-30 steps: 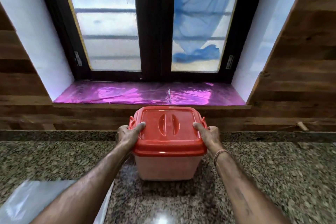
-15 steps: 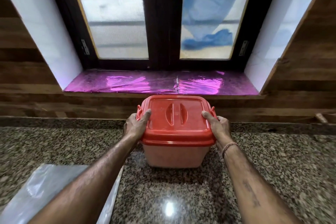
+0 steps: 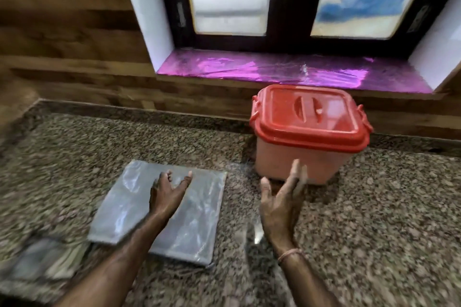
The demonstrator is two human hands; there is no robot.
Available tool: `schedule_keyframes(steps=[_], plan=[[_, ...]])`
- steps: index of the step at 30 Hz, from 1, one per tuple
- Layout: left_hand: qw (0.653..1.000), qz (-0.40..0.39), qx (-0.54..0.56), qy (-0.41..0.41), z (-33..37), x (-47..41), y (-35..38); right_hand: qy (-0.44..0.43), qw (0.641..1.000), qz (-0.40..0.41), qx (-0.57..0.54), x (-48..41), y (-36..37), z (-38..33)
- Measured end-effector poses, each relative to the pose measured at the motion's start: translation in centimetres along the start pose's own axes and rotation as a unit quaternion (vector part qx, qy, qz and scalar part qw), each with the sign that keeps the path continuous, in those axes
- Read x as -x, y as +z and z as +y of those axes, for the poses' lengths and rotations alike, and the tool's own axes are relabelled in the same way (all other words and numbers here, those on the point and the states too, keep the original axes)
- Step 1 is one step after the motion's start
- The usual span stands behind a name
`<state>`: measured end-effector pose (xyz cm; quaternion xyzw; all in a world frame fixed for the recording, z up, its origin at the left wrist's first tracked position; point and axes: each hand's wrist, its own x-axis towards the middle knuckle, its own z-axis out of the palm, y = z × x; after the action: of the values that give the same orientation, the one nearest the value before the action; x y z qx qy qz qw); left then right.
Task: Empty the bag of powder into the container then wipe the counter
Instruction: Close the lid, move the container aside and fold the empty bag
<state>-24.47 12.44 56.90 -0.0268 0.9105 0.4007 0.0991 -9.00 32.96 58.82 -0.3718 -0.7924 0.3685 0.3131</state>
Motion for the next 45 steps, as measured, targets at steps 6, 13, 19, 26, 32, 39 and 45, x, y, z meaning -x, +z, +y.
schedule_keyframes(steps=[6,13,19,26,32,39,45], plan=[[0.989,0.041,-0.136,-0.045,-10.1,-3.3,-6.9,0.157,0.931,-0.323,0.068,8.4,7.8,-0.8],[0.986,-0.018,-0.125,-0.106,-17.1,-8.3,-11.3,0.282,0.92,-0.254,0.096,11.8,11.6,-1.7],[0.991,-0.058,0.003,-0.124,-16.1,-10.3,-11.9,0.45,0.791,-0.233,-0.344,9.1,8.7,-1.4],[0.937,-0.186,0.212,-0.205,-15.6,-4.9,-7.7,0.463,0.744,-0.177,-0.449,13.1,10.3,-2.0],[0.901,-0.28,0.246,-0.224,-15.4,-1.7,-6.9,0.481,0.795,-0.125,-0.348,14.7,14.5,-0.3],[0.93,-0.197,0.249,-0.188,-15.9,-5.9,-8.1,0.495,0.783,-0.195,-0.322,12.8,10.9,0.0],[0.961,-0.153,0.162,-0.165,-18.3,-5.5,-6.7,0.478,0.731,-0.14,-0.467,12.2,9.2,1.8]])
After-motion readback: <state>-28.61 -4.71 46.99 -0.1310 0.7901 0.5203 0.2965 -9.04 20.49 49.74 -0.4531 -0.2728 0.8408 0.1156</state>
